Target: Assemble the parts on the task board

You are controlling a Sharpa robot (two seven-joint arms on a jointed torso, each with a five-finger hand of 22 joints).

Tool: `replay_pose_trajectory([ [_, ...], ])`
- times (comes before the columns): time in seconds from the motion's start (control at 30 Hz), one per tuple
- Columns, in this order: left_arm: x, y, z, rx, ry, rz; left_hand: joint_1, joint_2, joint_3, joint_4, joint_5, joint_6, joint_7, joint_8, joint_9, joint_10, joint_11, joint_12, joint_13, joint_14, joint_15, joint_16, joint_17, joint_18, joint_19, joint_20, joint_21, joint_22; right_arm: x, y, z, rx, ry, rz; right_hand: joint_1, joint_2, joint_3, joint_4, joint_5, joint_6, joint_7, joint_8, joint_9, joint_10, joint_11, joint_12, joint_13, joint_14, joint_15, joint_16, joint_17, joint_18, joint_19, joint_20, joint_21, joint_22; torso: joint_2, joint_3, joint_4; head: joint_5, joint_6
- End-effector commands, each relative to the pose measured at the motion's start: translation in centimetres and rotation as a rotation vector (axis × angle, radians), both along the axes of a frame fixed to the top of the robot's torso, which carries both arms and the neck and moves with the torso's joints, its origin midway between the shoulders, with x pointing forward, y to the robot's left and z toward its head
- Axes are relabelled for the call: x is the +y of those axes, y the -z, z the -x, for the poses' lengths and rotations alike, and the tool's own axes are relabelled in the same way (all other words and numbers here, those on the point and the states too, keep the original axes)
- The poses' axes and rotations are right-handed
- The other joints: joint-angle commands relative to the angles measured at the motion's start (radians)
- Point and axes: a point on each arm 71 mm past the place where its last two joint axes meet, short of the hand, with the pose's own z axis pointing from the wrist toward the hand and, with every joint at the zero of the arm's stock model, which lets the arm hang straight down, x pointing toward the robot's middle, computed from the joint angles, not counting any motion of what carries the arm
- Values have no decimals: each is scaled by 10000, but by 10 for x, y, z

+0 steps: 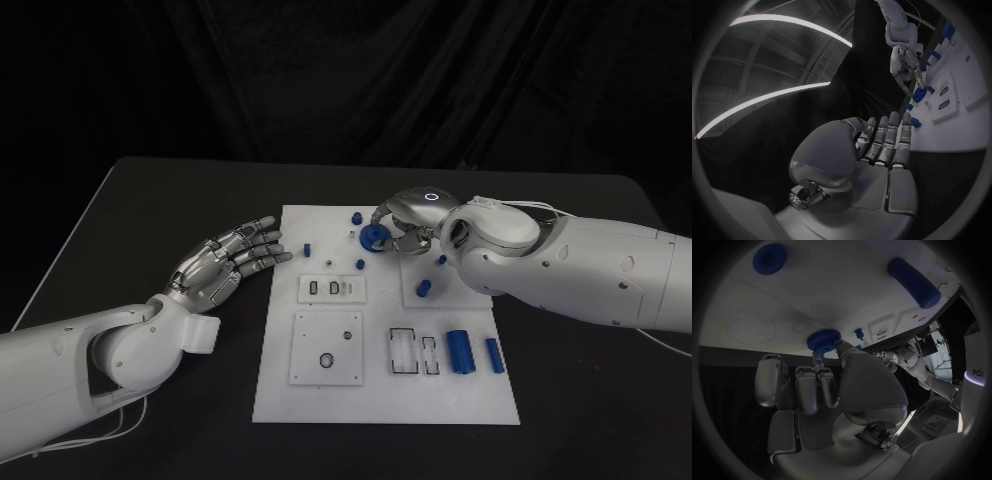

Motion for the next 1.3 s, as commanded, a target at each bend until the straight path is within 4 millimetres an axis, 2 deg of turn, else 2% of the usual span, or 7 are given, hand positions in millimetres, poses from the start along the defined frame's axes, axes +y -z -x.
replay_pose_trajectory([
  [0.03, -2, 0, 0, -25, 106, 154, -117, -17, 56, -8, 20, -9, 46, 41, 5, 34, 50, 66, 15, -20, 39, 38, 0, -176, -60, 18, 61, 15, 1, 3, 1, 26, -126, 64, 124, 99, 48, -94, 474, 227, -17, 23, 9, 821, 25, -42, 2412, 792, 46, -30, 2322, 151, -4, 21, -43, 1766, 2, -4, 5, 1, -9],
  [0.13, -2, 0, 0, -22, 113, 154, -117, -17, 56, -8, 20, -9, 46, 41, 5, 34, 50, 66, 15, -20, 39, 38, 0, -176, -60, 18, 61, 15, 1, 3, 1, -33, -173, -3, 491, 173, 393, -357, 1866, 1103, -120, 347, 190, 837, -20, -39, 2427, 798, 6, -26, 2330, 147, 18, -24, -45, 1801, 2, -4, 5, 1, -9],
  [0.33, -1, 0, 0, -11, 123, 152, -126, -15, 70, -11, 21, -7, 51, 43, 6, 44, 55, 70, 16, -26, 43, 36, -2, -179, -70, 19, 62, 17, -1, 1, 2, -233, -270, -222, 764, 184, 789, -705, 2866, 1759, -219, 640, 544, 878, -19, -30, 2464, 805, -4, -20, 2343, 135, 49, -35, -31, 1832, 1, -3, 5, 23, -10],
  [0.53, -1, 0, 0, -1, 114, 140, -126, -15, 70, -11, 21, -7, 51, 43, 6, 44, 55, 70, 16, -26, 43, 36, -2, -179, -70, 19, 62, 17, -3, -3, 5, -541, -440, -599, 806, 201, 892, -837, 2763, 2063, -300, 812, 783, 956, -71, -8, 2528, 834, -43, 4, 2379, 113, 123, -60, 54, 1867, 0, -2, 2, 58, 30],
  [0.63, 0, 0, 0, 2, 104, 134, -126, -15, 70, -11, 21, -7, 51, 43, 6, 44, 55, 70, 16, -26, 43, 36, -2, -179, -70, 19, 62, 17, -2, -5, 8, -689, -570, -796, 849, 244, 917, -908, 2389, 2179, -371, 896, 946, 1004, -131, 6, 2569, 861, -93, 28, 2414, 95, 184, -101, 127, 1894, 0, -5, -1, 56, 55],
  [1.17, -1, 0, 1, -5, 121, 151, -126, -15, 70, -11, 21, -7, 51, 43, 6, 44, 55, 70, 16, -26, 43, 36, -2, -179, -70, 19, 62, 17, 16, -16, 17, -1247, -1327, -1483, 731, 249, 829, -839, 1817, 2149, -412, 878, 1155, 1004, -174, 5, 2568, 860, -137, 23, 2409, 75, 238, -153, 188, 1917, -9, -17, -14, 80, 64],
  [1.3, -2, 0, 0, -5, 123, 149, -126, -15, 70, -11, 21, -7, 51, 43, 6, 44, 55, 70, 16, -26, 43, 36, -2, -179, -70, 19, 62, 17, 18, -16, 15, -1224, -1313, -1423, 700, 255, 812, -812, 1706, 2120, -407, 850, 1178, 987, -172, 0, 2553, 851, -136, 14, 2397, 78, 227, -156, 173, 1912, -3, -17, 17, 3, 63],
])
